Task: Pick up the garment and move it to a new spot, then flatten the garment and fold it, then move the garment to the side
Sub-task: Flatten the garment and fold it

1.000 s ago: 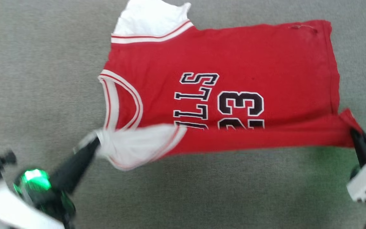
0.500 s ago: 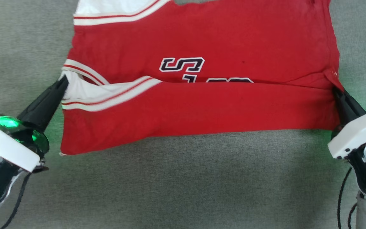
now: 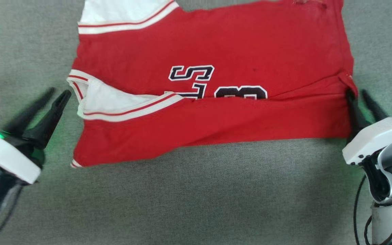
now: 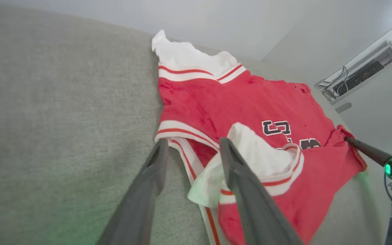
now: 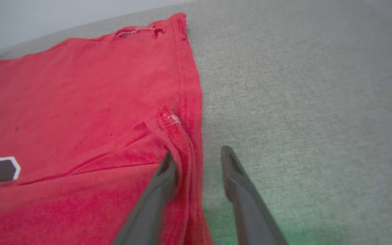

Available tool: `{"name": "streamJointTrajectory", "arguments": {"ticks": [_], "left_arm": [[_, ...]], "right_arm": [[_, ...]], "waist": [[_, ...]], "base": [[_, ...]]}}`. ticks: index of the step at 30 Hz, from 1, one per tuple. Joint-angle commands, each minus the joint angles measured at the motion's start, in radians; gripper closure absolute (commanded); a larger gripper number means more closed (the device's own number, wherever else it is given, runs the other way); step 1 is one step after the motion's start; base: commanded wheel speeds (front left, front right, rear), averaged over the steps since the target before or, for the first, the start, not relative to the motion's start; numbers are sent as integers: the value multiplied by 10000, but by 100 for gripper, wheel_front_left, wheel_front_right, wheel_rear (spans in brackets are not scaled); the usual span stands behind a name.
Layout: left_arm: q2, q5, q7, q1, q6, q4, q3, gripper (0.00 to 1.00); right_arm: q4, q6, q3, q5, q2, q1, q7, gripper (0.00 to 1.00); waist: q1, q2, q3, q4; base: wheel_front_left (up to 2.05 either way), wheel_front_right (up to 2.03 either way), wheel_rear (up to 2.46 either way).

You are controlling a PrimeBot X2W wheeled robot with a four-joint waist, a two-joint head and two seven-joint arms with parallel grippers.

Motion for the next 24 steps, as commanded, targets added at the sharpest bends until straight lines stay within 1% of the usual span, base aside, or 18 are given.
{"name": "streamJointTrajectory", "arguments": {"ticks": [1, 5, 7, 8, 9, 11, 13, 14, 15, 18, 19, 22, 24], "left_arm": [[315, 337, -216, -332, 26, 115, -175, 0], [1108, 1075, -411, -632, 26, 383, -586, 0], [1398, 1234, -431, -676, 26, 51, -947, 0], [1613, 1274, -250, -652, 26, -173, -1242, 0], [2032, 1413, 190, -707, 26, -643, -1773, 0], [2226, 1169, 728, -746, 27, -1037, -2251, 0], [2272, 925, 1282, -899, 26, -1371, -2641, 0], [2272, 925, 1282, -899, 26, -1371, -2641, 0], [2272, 686, 1549, -950, 26, -1460, -2789, 0], [2145, 237, 2281, -1198, 27, -1490, -3147, 0], [2017, -38, 2505, -1257, 26, -1416, -3251, 0], [1895, -281, 3090, -1541, 27, -960, -3501, 0], [1678, -651, 3426, -1625, 26, -627, -3645, 0]], "right_arm": [[62, -52, -72, -191, -16, -73, -171, 0], [-80, -41, -44, -299, -12, 35, -325, 0], [-204, -41, -68, -335, -17, 178, -342, 0], [-292, -41, -92, -332, -17, 245, -334, 0], [-487, -40, -110, -313, -15, 325, -301, 0], [-686, -40, -120, -259, -10, 404, -260, 0], [-812, -40, -152, -213, -16, 472, -234, 0], [-812, -40, -152, -213, -16, 472, -234, 0], [-872, -40, -130, -187, -15, 511, -240, 0], [-970, -38, -25, -91, -11, 530, -276, 0], [-978, -38, -12, -49, -14, 525, -313, 0], [-951, -38, 97, 61, -14, 514, -387, 0], [-925, -38, 194, 88, -11, 511, -421, 0]], "waist": [[0, 0, -290, 39], [0, 0, -679, 97], [0, 0, -858, 131], [0, 0, -926, 154], [0, 0, -1015, 198], [0, 0, -1037, 199], [0, 0, -1016, 188], [0, 0, -1016, 188], [0, 0, -987, 165], [0, 0, -838, 15], [0, 0, -782, -43], [0, 0, -588, -272], [0, 0, -469, -427]], "base": [[0, 0, 0], [0, 0, 0], [0, 0, 0], [0, 0, 0], [0, 0, 0], [0, 0, 0], [0, 0, 0], [0, 0, 0], [0, 0, 0], [0, 0, 0], [0, 0, 0], [0, 0, 0], [0, 0, 0]]}}
